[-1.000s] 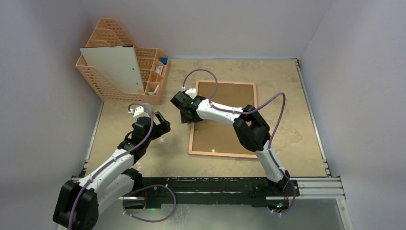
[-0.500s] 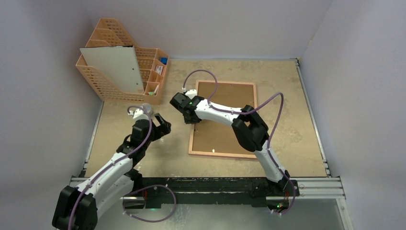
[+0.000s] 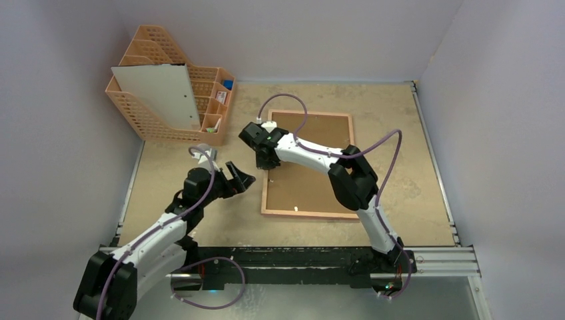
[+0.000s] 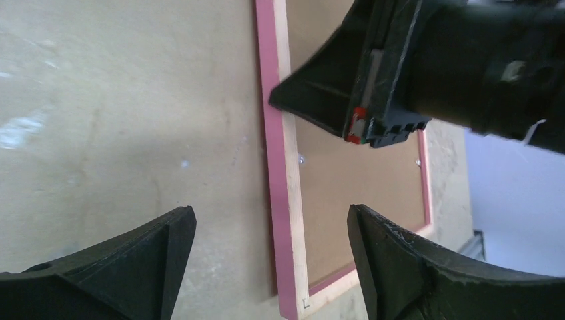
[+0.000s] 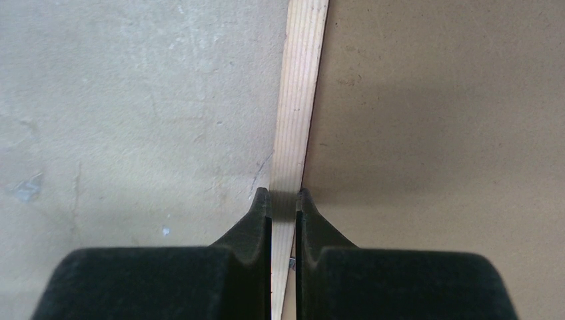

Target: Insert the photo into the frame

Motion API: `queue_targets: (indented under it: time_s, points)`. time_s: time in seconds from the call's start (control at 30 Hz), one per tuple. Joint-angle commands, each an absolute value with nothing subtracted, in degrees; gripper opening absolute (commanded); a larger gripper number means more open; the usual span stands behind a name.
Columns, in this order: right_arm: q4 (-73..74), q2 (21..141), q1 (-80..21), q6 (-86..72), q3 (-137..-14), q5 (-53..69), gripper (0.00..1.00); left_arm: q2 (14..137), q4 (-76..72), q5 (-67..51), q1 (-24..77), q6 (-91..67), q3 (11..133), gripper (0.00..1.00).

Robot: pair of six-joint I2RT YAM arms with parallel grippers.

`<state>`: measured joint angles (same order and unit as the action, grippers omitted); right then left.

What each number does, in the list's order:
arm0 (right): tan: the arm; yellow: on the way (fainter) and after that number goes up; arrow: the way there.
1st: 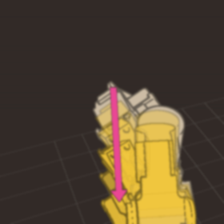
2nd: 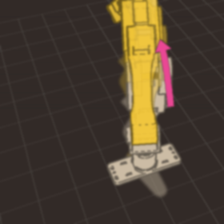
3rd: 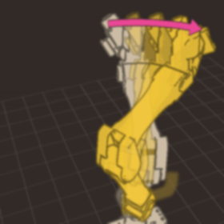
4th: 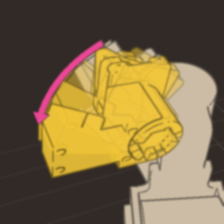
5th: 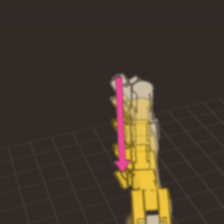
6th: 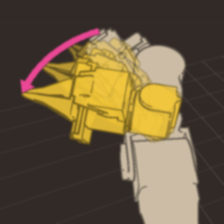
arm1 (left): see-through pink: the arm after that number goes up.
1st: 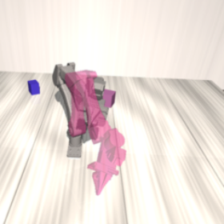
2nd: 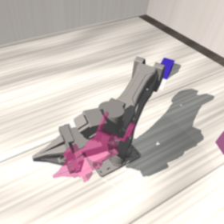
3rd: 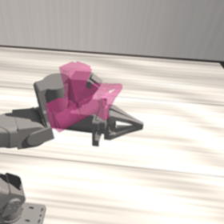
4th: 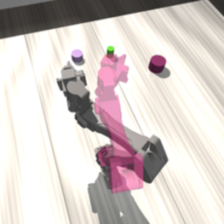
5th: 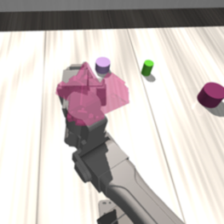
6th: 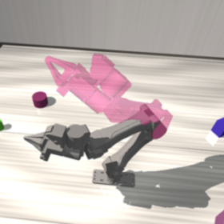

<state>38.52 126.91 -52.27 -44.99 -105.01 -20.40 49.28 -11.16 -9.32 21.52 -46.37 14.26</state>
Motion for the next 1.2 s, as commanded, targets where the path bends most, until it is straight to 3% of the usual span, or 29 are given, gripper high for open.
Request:
queue_targets:
  time_s: [0.0, 0.23, 0.43, 0.73, 0.83, 0.97, 1.0, 1.1, 1.17]
  points:
    - [34.2, 118.4, -52.6, -44.9, -108.4, -16.6, 0.00, 53.3, -20.5, -19.7, 21.5, -50.2, 12.9, 0.87]
    - [33.1, 116.8, -52.5, -44.8, -107.9, -14.4, 0.00, 59.6, -24.9, -25.7, 21.5, -51.0, 14.0, 0.84]
    - [30.6, 116.2, -52.5, -44.7, -106.3, -13.6, 0.00, 63.2, -29.2, -29.4, 21.5, -52.6, 13.6, 0.66]
    - [28.5, 115.9, -52.3, -45.2, -105.9, -11.5, 0.00, 69.6, -43.5, -36.7, 21.5, -60.3, 11.6, 0.53]
    - [28.1, 115.4, -52.2, -45.3, -105.9, -11.3, 0.00, 71.6, -46.6, -37.5, 21.5, -61.7, 11.0, 0.45]
    - [28.1, 115.0, -51.9, -45.3, -105.5, -11.6, 0.00, 71.1, -46.9, -37.3, 21.5, -61.6, 11.2, 0.23]
    - [27.9, 114.8, -51.9, -44.3, -105.3, -11.6, 0.06, 70.0, -46.6, -37.2, 21.5, -61.0, 11.4, 0.18]
    - [29.2, 113.6, -51.4, -39.2, -104.9, -18.1, 0.38, 67.2, -42.7, -36.2, 21.5, -58.8, 12.5, 0.04]
    - [31.0, 112.4, -49.6, -37.3, -105.0, -20.5, 0.53, 65.1, -39.4, -35.4, 21.5, -57.4, 13.2, 0.00]
